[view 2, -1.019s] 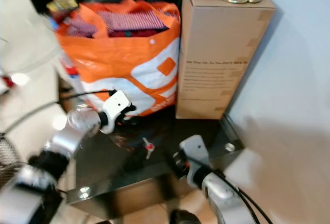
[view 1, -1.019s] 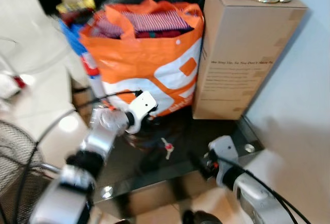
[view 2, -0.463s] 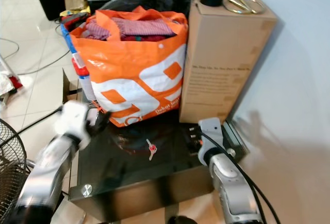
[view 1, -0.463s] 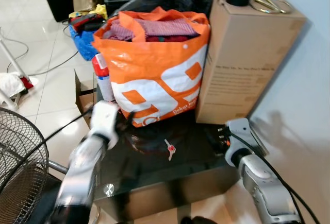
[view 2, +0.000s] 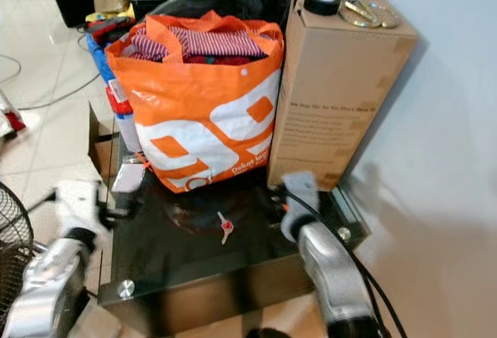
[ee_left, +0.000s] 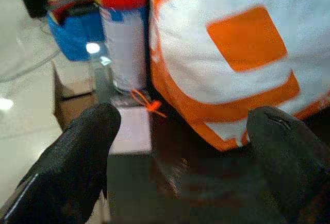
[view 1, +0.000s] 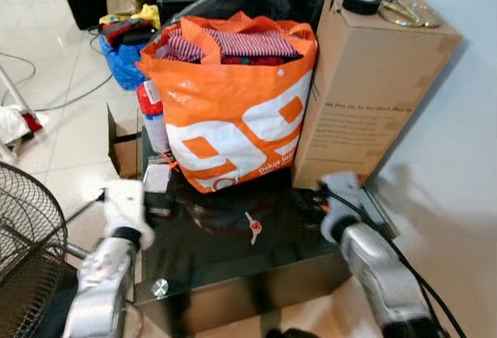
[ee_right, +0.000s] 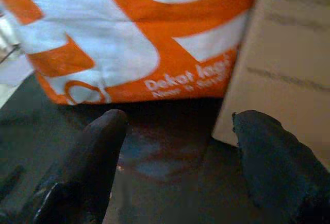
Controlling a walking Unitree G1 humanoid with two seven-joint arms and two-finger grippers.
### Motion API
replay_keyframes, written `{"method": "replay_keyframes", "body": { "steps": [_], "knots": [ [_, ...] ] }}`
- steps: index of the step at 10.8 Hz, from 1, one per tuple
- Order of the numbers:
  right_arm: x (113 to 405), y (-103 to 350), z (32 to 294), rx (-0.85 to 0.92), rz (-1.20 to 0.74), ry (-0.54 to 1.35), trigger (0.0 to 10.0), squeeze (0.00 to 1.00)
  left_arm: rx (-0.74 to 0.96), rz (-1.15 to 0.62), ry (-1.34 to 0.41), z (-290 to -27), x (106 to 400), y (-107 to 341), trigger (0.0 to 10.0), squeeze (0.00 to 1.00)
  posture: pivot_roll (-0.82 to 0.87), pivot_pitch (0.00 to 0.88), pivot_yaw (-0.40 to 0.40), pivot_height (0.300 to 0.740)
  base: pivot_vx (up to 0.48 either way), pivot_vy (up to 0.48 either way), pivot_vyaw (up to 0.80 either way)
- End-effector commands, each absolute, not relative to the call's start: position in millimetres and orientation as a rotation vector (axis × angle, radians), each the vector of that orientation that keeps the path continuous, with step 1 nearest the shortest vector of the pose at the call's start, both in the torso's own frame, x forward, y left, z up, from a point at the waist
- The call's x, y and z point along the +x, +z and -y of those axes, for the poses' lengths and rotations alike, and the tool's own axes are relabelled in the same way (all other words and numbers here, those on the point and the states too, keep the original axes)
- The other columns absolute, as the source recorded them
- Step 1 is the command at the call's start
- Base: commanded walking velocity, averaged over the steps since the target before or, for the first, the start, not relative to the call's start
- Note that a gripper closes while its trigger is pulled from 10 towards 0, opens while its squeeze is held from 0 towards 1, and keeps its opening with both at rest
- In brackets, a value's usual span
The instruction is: Hang keys on a hook
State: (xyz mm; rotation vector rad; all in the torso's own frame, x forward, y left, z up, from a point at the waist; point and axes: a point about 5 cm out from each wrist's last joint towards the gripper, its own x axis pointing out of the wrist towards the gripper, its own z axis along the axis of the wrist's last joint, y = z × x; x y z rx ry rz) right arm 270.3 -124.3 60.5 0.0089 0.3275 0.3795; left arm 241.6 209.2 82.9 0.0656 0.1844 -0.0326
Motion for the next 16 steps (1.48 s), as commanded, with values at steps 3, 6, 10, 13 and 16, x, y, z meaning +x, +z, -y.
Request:
{"method": "replay_keyframes", "body": {
  "steps": [3,6,10,13,16],
  "knots": [
    [283,61,110,-0.04,-0.317,0.5,10.0,0.0,0.14,-0.153,-0.05,-203,236,93,10.0,1.0,0.13,0.0,-0.12,0.74,0.0,-0.47,0.75],
    [296,58,115,-0.061,-0.341,0.505,10.0,0.0,0.177,-0.172,-0.104,-192,231,88,10.0,1.0,0.16,0.0,-0.142,0.74,0.0,0.0,0.27],
    [289,56,142,-0.039,-0.324,0.36,10.0,0.0,0.1,-0.149,-0.041,-191,243,89,10.0,0.0,0.11,0.0,-0.11,0.74,0.0,0.0,0.0],
    [266,62,169,-0.065,-0.366,0.265,10.0,0.0,0.072,-0.144,-0.059,-184,251,87,10.0,0.0,0.01,0.0,-0.073,0.74,0.0,0.0,0.0],
    [251,72,177,-0.117,-0.354,0.305,10.0,0.0,0.055,-0.113,-0.156,-168,247,90,10.0,0.0,-0.04,0.0,-0.072,0.74,0.241,0.0,0.27]
  ]
}}
